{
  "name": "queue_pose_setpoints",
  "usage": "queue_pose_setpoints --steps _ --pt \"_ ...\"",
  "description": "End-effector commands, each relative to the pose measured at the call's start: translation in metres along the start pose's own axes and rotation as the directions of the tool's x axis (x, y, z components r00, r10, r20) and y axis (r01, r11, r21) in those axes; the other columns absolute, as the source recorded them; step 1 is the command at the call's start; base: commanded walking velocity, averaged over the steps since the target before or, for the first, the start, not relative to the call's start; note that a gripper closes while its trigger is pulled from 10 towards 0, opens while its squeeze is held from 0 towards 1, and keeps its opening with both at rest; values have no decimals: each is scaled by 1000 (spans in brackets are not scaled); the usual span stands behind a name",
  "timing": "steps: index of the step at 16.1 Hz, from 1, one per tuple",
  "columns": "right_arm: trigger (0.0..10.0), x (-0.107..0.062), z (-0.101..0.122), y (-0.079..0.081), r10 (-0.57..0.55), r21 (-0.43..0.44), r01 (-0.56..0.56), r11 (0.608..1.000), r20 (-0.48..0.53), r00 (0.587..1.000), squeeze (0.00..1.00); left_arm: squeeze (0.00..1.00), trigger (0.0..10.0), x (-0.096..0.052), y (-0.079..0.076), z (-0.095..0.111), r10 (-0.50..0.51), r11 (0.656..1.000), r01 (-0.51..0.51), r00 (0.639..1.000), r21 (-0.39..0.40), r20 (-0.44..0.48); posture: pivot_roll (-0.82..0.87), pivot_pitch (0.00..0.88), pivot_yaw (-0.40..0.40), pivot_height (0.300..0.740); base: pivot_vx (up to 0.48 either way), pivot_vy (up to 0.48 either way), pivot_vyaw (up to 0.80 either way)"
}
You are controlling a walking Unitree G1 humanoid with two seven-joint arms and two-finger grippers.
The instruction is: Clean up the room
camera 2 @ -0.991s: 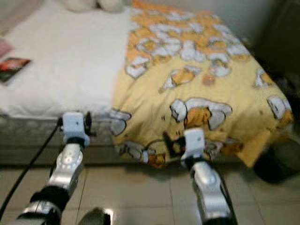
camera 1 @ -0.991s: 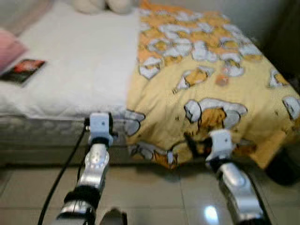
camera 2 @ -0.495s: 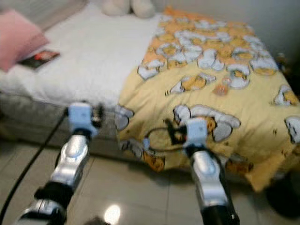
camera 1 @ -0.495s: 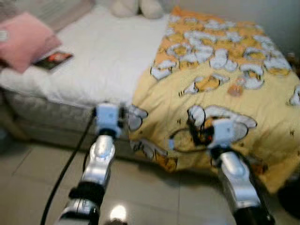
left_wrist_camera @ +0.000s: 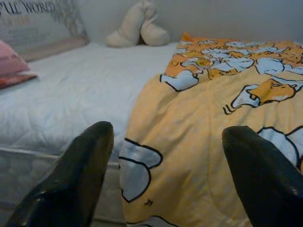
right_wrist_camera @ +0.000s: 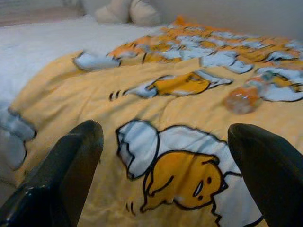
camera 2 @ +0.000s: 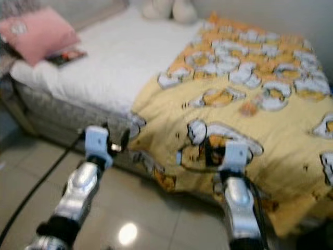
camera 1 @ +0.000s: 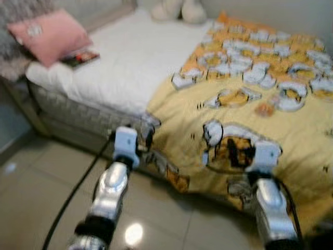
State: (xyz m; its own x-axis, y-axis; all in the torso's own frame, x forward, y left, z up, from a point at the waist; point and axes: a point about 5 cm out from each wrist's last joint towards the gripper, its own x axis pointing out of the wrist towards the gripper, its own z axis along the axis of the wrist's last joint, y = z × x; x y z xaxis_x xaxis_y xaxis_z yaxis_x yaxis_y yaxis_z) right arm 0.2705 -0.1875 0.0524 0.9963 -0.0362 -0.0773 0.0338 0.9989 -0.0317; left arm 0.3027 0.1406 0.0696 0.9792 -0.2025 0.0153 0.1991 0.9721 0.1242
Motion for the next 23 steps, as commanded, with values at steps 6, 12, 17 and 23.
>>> queue_pose_setpoints --steps 6,12,17,23 --pt "10000 5 3 9 32 -41 -31 999 13 999 0 0 10000 5 -6 3 -25 1000 25 1000 16 -6 -43 0 -22 740 0 296 -500" --pt "10000 7 7 1 -20 -40 22 999 40 999 1000 1000 10000 6 2 3 69 992 -71 997 -108 -15 -46 0 -27 740 0 0 -763" --pt "10000 17 9 7 16 -64 -15 998 21 1000 0 0 10000 11 5 8 127 989 -127 992 -74 -4 -52 0 -30 740 285 0 -272" --pt "10000 20 11 11 34 -70 -31 997 32 999 0 0 10000 14 2 7 134 987 -135 991 -89 -17 -58 0 -27 740 461 0 0"
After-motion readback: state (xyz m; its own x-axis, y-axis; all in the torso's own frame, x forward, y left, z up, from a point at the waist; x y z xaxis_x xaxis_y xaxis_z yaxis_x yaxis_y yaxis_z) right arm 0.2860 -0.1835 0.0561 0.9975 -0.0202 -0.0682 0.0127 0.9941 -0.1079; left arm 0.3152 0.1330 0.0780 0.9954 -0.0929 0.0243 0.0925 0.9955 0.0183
